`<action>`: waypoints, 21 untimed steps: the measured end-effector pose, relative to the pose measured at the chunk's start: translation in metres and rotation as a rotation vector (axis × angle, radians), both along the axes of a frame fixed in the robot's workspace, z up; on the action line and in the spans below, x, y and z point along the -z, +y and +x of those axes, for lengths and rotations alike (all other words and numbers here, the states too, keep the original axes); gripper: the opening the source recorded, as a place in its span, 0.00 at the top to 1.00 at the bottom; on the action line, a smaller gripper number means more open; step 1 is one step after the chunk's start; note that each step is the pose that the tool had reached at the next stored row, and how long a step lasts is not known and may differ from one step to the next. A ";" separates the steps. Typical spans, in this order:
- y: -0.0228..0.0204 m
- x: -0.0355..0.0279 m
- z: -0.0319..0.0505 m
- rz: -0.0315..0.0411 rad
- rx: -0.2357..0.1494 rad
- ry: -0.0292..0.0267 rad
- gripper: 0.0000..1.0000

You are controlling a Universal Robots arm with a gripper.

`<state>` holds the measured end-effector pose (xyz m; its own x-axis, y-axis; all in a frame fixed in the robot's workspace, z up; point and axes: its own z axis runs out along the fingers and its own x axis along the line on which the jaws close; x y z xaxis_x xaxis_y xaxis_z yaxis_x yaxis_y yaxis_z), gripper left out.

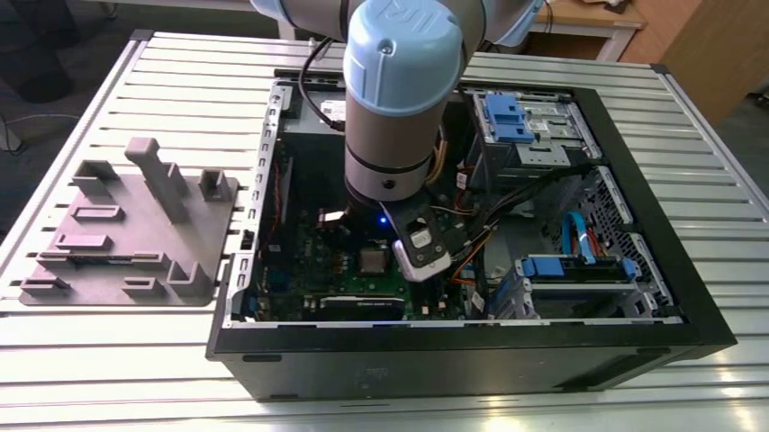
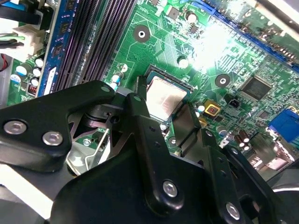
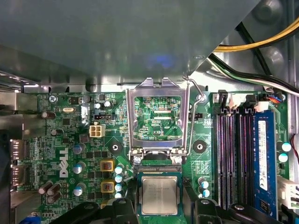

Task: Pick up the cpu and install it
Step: 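Place the cpu into insertion slot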

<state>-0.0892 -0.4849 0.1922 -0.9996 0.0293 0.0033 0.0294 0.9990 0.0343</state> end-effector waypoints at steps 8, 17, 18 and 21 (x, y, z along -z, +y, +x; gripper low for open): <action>0.0001 0.0018 0.0000 -0.0001 0.000 0.0001 0.53; 0.0008 0.0019 -0.0010 0.0000 0.000 -0.0003 0.53; 0.0008 0.0019 -0.0013 0.0000 0.000 -0.0003 0.53; 0.0008 0.0023 -0.0014 0.0000 0.000 -0.0005 0.53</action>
